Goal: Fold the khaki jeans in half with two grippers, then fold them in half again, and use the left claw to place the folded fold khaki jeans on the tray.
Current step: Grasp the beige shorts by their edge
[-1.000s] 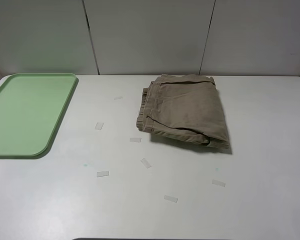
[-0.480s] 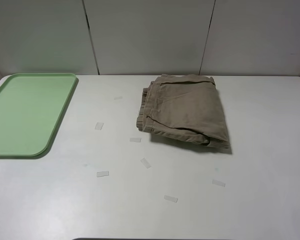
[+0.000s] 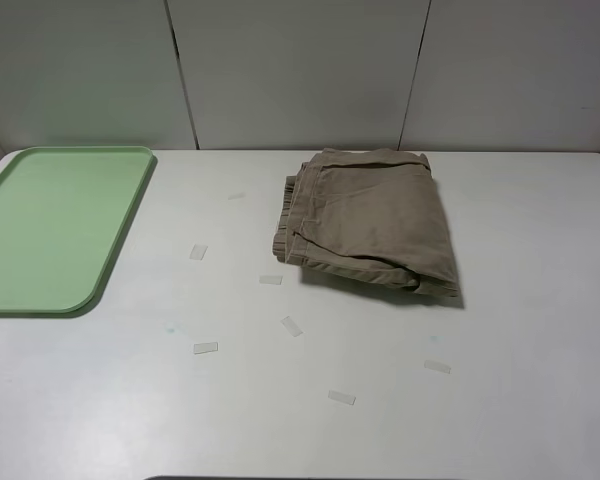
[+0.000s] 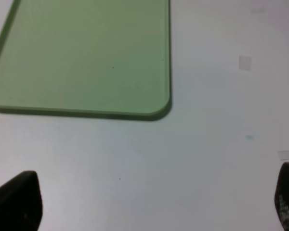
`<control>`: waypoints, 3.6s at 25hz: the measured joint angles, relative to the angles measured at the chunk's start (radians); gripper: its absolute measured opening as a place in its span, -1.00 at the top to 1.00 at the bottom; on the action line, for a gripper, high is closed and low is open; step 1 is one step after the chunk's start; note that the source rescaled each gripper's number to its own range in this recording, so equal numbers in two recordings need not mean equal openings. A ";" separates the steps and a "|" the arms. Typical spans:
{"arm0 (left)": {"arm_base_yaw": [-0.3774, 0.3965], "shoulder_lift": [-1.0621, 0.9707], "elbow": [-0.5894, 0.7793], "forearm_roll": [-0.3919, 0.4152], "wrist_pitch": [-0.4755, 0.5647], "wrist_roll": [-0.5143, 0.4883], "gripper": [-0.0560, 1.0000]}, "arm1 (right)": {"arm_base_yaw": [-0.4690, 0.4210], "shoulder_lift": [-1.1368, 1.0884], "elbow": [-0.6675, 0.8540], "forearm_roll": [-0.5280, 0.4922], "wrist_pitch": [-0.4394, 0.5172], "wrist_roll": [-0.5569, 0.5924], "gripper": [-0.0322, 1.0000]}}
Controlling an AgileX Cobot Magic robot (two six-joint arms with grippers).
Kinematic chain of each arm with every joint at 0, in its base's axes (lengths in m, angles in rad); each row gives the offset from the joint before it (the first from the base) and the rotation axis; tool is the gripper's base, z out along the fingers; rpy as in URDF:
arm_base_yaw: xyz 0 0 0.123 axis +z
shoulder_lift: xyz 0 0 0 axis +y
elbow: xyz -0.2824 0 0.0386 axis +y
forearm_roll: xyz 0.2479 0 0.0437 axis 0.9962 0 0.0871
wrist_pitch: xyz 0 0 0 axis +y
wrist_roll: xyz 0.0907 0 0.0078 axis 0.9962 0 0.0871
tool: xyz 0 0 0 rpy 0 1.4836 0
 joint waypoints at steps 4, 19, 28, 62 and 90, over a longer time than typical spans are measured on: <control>0.000 0.000 0.000 0.000 0.000 0.000 -0.92 | 0.000 0.000 0.000 0.000 0.000 0.000 -1.00; 0.000 0.584 -0.166 -0.019 -0.124 0.047 -0.92 | 0.000 0.000 0.000 0.000 0.000 0.000 -1.00; 0.000 1.019 -0.350 -0.201 -0.279 0.200 -0.90 | 0.000 0.000 0.000 0.000 0.000 0.000 -1.00; -0.557 2.176 -1.087 -0.386 -0.600 0.299 -0.98 | 0.000 0.000 0.000 0.000 0.000 0.000 -1.00; -0.635 2.391 -1.141 -0.503 -0.871 0.296 -0.13 | 0.000 -0.002 0.000 0.003 0.000 0.000 -1.00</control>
